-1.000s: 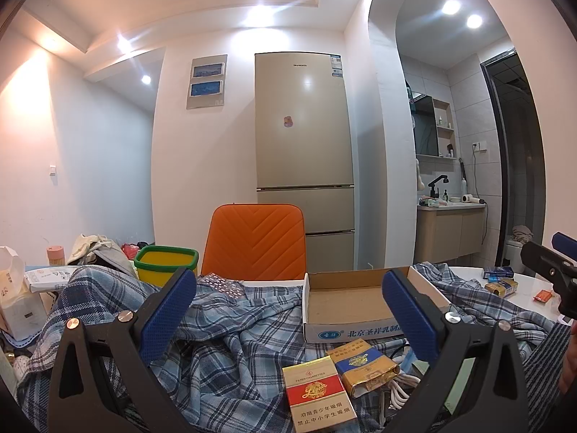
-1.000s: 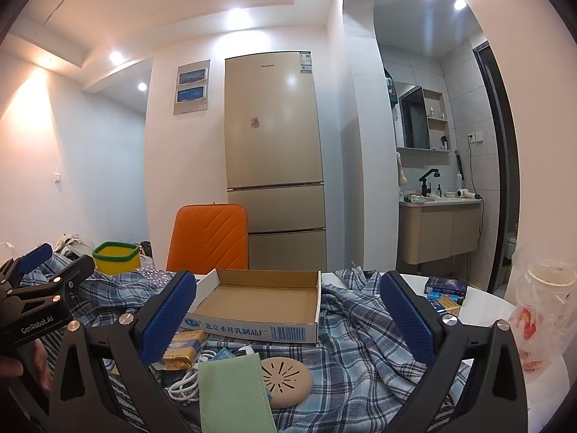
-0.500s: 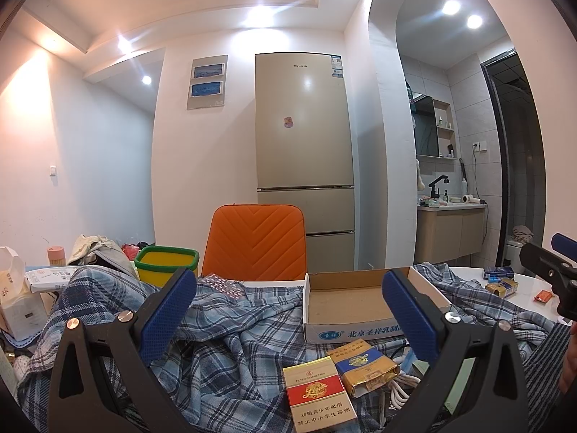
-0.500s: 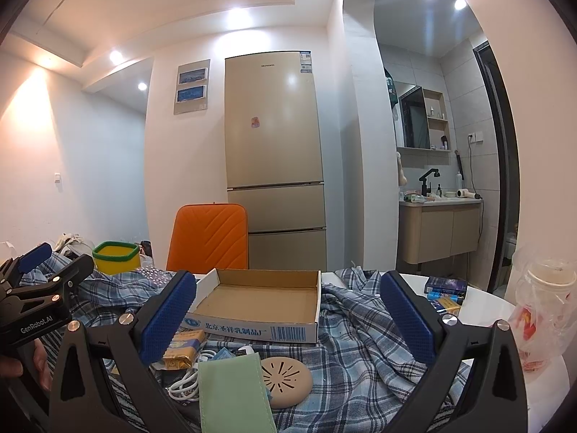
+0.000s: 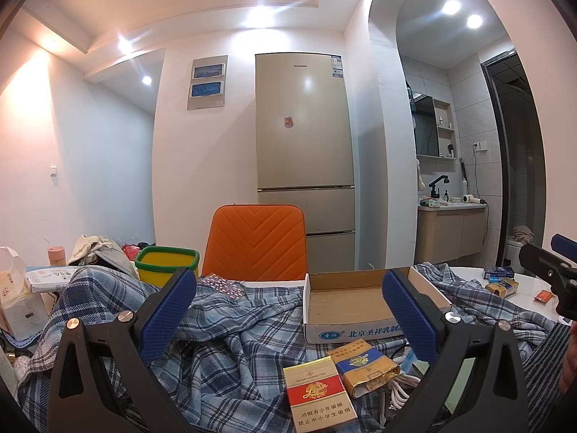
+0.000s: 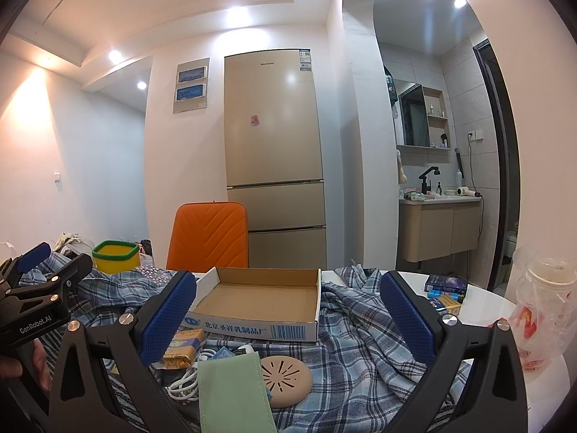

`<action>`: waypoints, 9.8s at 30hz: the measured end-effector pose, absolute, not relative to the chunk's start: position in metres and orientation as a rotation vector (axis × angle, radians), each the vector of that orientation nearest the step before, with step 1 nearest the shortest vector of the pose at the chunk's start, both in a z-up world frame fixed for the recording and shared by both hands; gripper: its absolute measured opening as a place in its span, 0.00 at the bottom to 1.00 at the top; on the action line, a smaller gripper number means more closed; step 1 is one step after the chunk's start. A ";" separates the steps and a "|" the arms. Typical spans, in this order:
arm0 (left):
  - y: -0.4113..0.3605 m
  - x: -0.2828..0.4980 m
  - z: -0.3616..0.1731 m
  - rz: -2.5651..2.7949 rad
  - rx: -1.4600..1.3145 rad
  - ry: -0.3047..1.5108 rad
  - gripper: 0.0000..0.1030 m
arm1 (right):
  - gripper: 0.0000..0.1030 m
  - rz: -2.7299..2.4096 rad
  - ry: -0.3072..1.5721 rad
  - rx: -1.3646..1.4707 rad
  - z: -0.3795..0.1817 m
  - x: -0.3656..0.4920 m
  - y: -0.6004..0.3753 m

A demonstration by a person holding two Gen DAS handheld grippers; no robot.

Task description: Organize soft objects

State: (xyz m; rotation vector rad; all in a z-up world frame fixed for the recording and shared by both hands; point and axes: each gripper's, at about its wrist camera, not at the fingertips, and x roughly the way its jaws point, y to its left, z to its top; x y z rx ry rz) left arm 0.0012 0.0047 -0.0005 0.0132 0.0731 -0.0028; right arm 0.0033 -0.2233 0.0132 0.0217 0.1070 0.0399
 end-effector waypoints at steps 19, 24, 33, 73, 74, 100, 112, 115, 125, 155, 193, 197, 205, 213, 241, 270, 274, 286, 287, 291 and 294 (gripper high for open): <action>0.005 0.002 0.001 0.003 0.013 0.070 1.00 | 1.00 0.037 0.106 0.017 0.013 0.003 -0.224; 0.007 0.003 0.000 -0.012 -0.001 0.076 1.00 | 1.00 0.050 0.076 0.012 0.014 -0.003 -0.224; 0.002 -0.009 0.002 -0.023 0.019 0.026 1.00 | 1.00 0.048 0.068 -0.009 0.014 -0.006 -0.218; -0.016 0.023 0.046 -0.043 0.029 0.325 1.00 | 1.00 0.128 0.267 0.009 0.051 0.022 -0.226; -0.016 0.023 0.044 -0.048 0.029 0.335 1.00 | 1.00 0.135 0.286 0.014 0.049 0.023 -0.228; 0.003 0.024 -0.037 -0.030 -0.088 0.727 1.00 | 0.92 0.184 0.841 -0.201 -0.055 0.087 -0.163; 0.006 0.030 -0.043 -0.019 -0.106 0.764 1.00 | 0.81 0.139 0.888 -0.254 -0.067 0.095 -0.154; 0.003 0.031 -0.042 -0.016 -0.091 0.764 1.00 | 0.69 0.136 0.879 -0.266 -0.067 0.093 -0.152; -0.007 0.039 -0.024 -0.025 -0.082 0.752 1.00 | 0.69 0.133 0.768 -0.181 -0.041 0.085 -0.167; 0.005 0.090 -0.080 -0.129 -0.265 0.993 0.55 | 0.69 0.129 0.547 -0.077 -0.022 0.075 -0.180; -0.017 0.038 0.079 -0.146 -0.076 0.399 0.54 | 0.69 0.110 0.273 -0.057 0.073 0.049 -0.187; -0.022 0.036 0.108 -0.138 -0.023 0.330 0.54 | 0.69 0.078 0.214 -0.067 0.106 0.047 -0.186; -0.030 0.062 0.137 -0.176 -0.012 0.246 0.55 | 0.69 0.041 0.168 -0.021 0.138 0.068 -0.193; -0.046 0.098 0.146 -0.162 0.038 0.169 0.55 | 0.69 -0.015 0.115 -0.025 0.162 0.101 -0.196; -0.043 0.220 0.009 -0.186 -0.004 0.597 0.55 | 0.69 0.018 0.537 -0.054 0.020 0.246 -0.179; -0.046 0.235 -0.017 -0.135 0.017 0.666 0.67 | 0.76 0.019 0.685 -0.009 -0.033 0.272 -0.192; -0.045 0.233 -0.013 -0.136 0.015 0.652 0.67 | 0.80 0.018 0.656 -0.007 -0.028 0.268 -0.192; -0.046 0.191 0.047 -0.123 0.020 0.493 0.67 | 0.80 0.024 0.543 -0.015 0.014 0.242 -0.192; -0.046 0.186 0.052 -0.123 0.016 0.477 0.67 | 0.80 0.025 0.527 -0.019 0.019 0.237 -0.192; -0.046 0.170 0.073 -0.128 0.003 0.416 0.67 | 0.80 0.017 0.452 -0.033 0.043 0.216 -0.191; -0.045 0.154 0.090 -0.129 -0.021 0.359 0.67 | 0.80 0.010 0.379 -0.037 0.063 0.196 -0.191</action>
